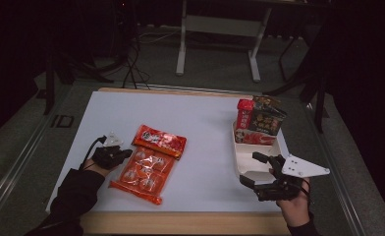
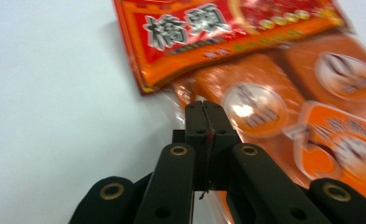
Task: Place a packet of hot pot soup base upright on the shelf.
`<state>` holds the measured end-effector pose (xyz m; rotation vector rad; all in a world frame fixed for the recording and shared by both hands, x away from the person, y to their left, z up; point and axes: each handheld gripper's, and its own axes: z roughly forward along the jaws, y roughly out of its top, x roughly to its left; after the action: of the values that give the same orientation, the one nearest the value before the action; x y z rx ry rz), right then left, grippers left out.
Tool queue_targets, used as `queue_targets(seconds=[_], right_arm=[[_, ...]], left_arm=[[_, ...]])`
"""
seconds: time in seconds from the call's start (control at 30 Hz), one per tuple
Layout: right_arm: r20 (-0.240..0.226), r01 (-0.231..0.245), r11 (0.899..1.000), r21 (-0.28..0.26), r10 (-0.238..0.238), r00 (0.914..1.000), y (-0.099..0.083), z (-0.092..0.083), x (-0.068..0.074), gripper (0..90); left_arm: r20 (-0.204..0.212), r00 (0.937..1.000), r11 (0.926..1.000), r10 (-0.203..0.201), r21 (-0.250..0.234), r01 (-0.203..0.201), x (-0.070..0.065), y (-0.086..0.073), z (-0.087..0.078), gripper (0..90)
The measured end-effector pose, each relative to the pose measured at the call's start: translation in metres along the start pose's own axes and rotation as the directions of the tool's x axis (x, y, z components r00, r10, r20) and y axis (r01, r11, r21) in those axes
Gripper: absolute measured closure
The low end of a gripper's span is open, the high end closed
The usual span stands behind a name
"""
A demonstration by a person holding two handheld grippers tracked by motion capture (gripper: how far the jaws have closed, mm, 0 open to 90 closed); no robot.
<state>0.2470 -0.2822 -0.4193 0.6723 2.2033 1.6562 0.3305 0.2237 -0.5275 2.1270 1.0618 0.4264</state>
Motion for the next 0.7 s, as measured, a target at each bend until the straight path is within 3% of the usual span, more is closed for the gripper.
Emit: queue_targets(seconds=[0.07, 0.17, 0.33, 0.5, 0.7], right_arm=[[-0.001, 0.003, 1.0, 0.0, -0.003, 1.0, 0.0, 0.0, 0.001, 12.6], [-0.002, 0.008, 1.0, 0.0, -0.008, 1.0, 0.001, 0.001, 0.002, 12.6], [-0.004, 0.009, 1.0, 0.002, -0.009, 1.0, 0.001, 0.002, 0.003, 12.6], [-0.008, 0.01, 1.0, 0.008, -0.01, 0.9999, 0.001, 0.003, 0.003, 12.7], [-0.009, 0.009, 1.0, 0.014, -0.009, 0.9999, 0.0, 0.004, 0.003, 12.7]], left_arm=[[0.018, 0.9998, 0.9999, -0.009, 0.009, 0.009, -0.003, -0.004, -0.008, 90.0], [0.055, 0.9983, 0.9987, 0.018, 0.046, -0.02, -0.011, -0.014, -0.016, 90.0], [0.049, 0.9986, 0.9954, 0.02, 0.093, -0.025, -0.014, -0.027, -0.021, 90.0], [0.067, 0.9977, 0.9973, -0.006, 0.074, 0.001, -0.014, -0.03, -0.02, 90.0], [0.052, 0.9986, 0.9966, -0.009, 0.083, 0.005, -0.018, -0.025, -0.015, 90.0]])
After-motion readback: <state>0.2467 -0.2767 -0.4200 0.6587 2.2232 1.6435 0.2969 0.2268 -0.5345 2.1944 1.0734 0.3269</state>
